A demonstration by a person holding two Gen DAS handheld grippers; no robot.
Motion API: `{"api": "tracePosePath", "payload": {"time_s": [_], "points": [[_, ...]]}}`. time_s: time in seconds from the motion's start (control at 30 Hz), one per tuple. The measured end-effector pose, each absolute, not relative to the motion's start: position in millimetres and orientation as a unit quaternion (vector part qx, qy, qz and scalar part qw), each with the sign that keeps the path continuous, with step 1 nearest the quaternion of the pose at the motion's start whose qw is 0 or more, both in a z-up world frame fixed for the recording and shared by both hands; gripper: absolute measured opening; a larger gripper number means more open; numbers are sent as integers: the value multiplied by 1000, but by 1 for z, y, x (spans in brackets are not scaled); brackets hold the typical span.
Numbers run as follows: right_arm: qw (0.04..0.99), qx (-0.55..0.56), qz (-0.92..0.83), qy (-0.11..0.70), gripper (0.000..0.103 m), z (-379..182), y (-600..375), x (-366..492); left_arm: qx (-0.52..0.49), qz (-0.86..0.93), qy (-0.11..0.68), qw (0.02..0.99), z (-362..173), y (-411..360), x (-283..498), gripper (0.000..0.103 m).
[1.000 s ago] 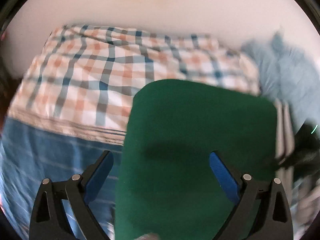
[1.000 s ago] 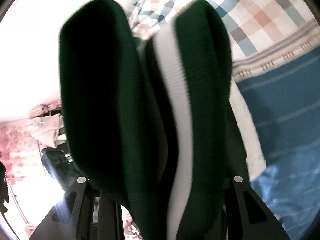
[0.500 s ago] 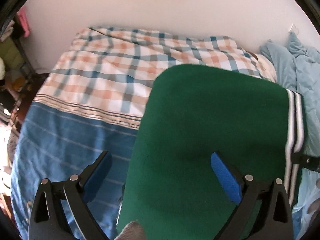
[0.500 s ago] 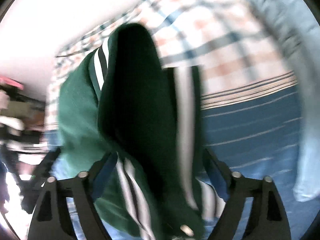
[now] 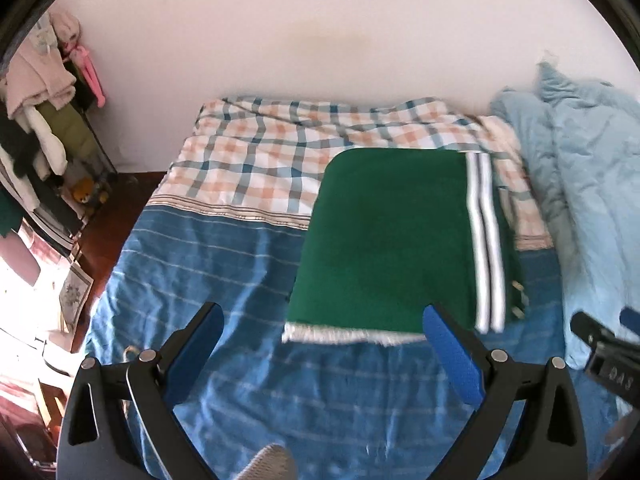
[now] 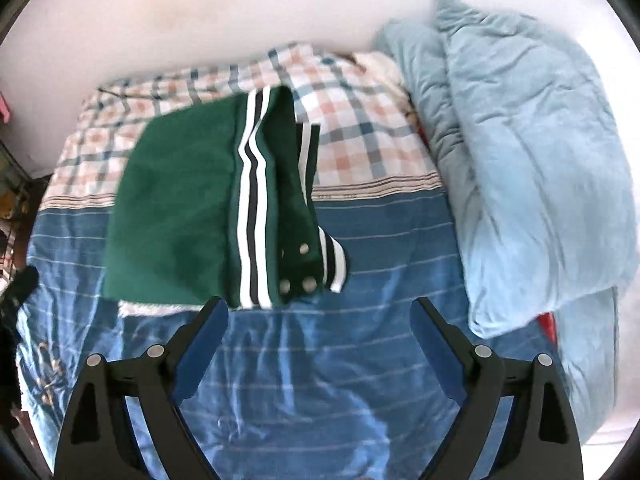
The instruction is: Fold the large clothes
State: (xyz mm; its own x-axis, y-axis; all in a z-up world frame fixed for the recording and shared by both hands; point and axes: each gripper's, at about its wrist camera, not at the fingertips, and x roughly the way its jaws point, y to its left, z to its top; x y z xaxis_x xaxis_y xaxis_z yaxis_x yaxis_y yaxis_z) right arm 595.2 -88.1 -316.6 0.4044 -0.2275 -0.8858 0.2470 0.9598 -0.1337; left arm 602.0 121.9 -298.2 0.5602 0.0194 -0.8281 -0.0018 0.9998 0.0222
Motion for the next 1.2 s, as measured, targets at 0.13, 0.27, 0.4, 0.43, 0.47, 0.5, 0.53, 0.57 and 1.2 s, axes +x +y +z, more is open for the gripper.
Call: {"api": "tracePosePath", "payload": {"time_s": [0.13,0.27,0.4,0.43,0.47,0.5,0.53,0.57,1.2], "points": [[850,8,-142,507,94,-254,-79,529,9,0,453,892,-254,121,545,102],[866,16,-136,480,94,-187,-74,458,3,-12,435,901,-205,120,493,102],[881,11,-133,455,94,-137,-68,401,-3,-12,414,910,-160,120,449,102],[884,13,-129,449,94,-125,-67,387,-4,-12,408,913,-152,121,438,101],[889,14,-128,440,94,-110,-67,371,-4,-10,401,916,-140,121,428,101],[892,12,-127,433,94,-100,-67,360,-6,-11,396,918,-132,121,419,101],[896,12,-123,426,94,-88,-67,346,-7,-10,390,921,-122,122,408,101],[900,13,-122,418,94,-76,-66,333,-4,-8,384,923,-113,121,399,101],[935,-1,-104,339,97,36,-60,193,-12,25,350,936,-45,125,297,102]]}}
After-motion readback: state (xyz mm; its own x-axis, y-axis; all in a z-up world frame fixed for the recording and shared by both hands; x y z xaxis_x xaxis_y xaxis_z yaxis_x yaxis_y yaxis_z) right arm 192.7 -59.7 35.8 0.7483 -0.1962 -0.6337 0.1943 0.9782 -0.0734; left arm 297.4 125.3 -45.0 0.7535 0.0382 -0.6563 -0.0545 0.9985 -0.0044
